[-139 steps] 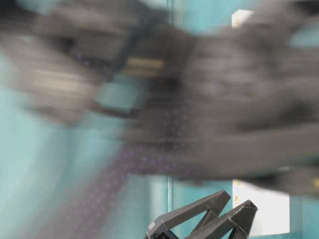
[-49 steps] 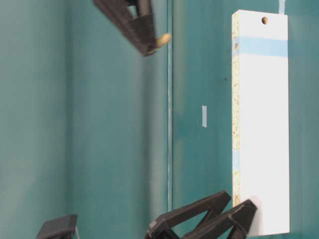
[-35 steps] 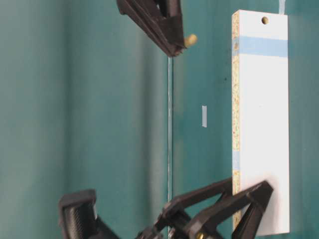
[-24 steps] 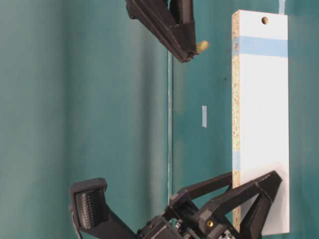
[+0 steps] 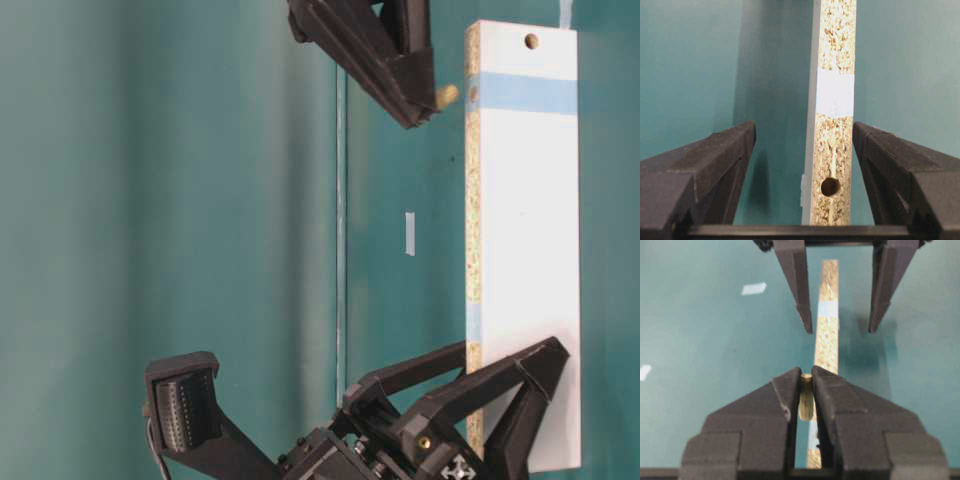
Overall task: Move the wooden board into place and insert the rod into its hole.
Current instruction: 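Carry the dowel with the right gripper to the board's right-end hole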
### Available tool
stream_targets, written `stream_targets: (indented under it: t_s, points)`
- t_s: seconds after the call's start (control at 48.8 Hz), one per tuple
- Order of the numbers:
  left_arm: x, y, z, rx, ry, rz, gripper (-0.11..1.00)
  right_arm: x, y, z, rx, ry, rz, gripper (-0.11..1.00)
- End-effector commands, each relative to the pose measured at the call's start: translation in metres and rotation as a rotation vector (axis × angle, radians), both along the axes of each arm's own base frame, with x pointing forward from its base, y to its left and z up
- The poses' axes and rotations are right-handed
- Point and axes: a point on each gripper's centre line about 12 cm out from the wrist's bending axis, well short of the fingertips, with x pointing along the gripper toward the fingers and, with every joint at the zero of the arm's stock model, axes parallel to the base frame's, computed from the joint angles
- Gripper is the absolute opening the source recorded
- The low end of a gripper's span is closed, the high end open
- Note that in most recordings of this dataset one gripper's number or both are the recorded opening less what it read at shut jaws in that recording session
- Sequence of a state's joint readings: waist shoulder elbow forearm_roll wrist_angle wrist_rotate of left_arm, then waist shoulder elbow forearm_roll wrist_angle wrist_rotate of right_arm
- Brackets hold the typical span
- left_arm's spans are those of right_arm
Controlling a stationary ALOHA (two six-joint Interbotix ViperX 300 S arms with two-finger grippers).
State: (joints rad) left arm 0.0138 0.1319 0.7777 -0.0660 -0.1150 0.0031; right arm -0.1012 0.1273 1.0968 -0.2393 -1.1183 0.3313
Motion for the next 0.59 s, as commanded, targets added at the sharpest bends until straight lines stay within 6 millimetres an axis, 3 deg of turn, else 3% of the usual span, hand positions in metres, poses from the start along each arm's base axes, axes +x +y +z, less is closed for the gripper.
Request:
stream_targets:
  t_s: [0.0, 0.123, 0.287, 0.574]
  points:
    - [0.005, 0.001, 0.009, -0.001, -0.031, 0.004, 0.75, 0.000, -0.004, 0.004, -0.007, -0.022, -0.017, 0.10]
    - [0.005, 0.000, 0.010, 0.001, -0.032, -0.001, 0.63, 0.001, -0.006, 0.005, -0.013, -0.033, -0.035, 0.10]
    - [0.004, -0.006, 0.009, 0.002, -0.029, -0.019, 0.22, 0.001, -0.006, 0.006, -0.012, -0.036, -0.038, 0.10]
    - [0.003, -0.013, 0.007, 0.001, -0.025, -0.036, 0.21, -0.003, -0.006, 0.000, -0.013, -0.012, -0.039, 0.10]
